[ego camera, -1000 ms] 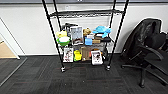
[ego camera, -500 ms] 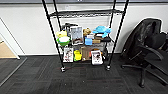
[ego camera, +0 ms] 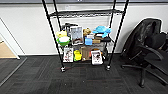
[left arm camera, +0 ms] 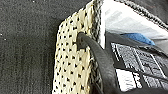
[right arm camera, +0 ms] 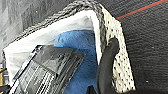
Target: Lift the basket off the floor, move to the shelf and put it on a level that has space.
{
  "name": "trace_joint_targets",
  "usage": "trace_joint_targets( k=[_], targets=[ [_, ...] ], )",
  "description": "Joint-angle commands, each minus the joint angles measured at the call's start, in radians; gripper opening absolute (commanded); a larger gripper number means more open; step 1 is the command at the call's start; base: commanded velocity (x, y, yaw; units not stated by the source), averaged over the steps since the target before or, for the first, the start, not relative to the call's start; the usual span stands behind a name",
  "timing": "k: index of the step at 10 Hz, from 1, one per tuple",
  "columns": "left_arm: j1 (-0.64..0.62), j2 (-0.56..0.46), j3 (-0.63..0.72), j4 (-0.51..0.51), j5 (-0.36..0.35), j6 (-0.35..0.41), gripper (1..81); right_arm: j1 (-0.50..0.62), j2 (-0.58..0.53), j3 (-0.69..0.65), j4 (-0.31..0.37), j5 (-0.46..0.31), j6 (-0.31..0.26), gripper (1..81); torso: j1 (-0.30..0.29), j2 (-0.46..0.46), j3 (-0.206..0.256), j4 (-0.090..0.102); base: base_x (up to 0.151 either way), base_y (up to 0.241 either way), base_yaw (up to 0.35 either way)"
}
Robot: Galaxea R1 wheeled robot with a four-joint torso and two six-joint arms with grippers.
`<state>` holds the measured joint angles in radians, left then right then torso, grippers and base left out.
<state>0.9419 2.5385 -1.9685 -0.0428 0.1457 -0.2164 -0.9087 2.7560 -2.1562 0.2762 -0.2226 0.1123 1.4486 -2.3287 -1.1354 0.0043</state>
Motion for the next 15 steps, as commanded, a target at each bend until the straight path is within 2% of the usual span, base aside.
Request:
trace_joint_targets(
  k=[1,2,3,5,10,15],
  targets=[
    [-0.102,-0.059,0.074,-0.020,-0.009,-0.023,1.0,0.135,-0.014,0.047,0.061,-0.050,0.004,1.0,0.000,0.000,0.000,0.000,0.000,0.000,0.000],
    [-0.105,-0.059,0.074,-0.022,-0.012,-0.023,1.0,0.138,-0.014,0.047,0.061,-0.050,0.004,1.0,0.000,0.000,0.000,0.000,0.000,0.000,0.000],
    [-0.111,-0.058,0.075,-0.022,-0.012,-0.031,1.0,0.142,-0.014,0.049,0.061,-0.049,0.004,1.0,-0.064,0.100,0.000,0.000,0.000,0.000,0.000],
    [-0.131,-0.046,0.073,-0.022,-0.011,-0.053,1.0,0.153,-0.013,0.062,0.066,-0.049,0.004,1.0,-0.082,0.130,0.000,0.000,0.000,0.000,0.000],
    [-0.160,-0.029,0.056,-0.020,-0.009,-0.100,1.0,0.156,-0.020,0.066,0.067,-0.040,0.004,1.0,-0.190,0.302,-0.001,0.000,0.000,0.000,0.000],
    [-0.228,0.053,-0.044,-0.022,0.005,-0.140,1.0,0.181,-0.052,0.081,0.084,-0.018,0.006,1.0,-0.296,0.471,-0.001,0.000,0.000,0.000,0.000]
  ],
)
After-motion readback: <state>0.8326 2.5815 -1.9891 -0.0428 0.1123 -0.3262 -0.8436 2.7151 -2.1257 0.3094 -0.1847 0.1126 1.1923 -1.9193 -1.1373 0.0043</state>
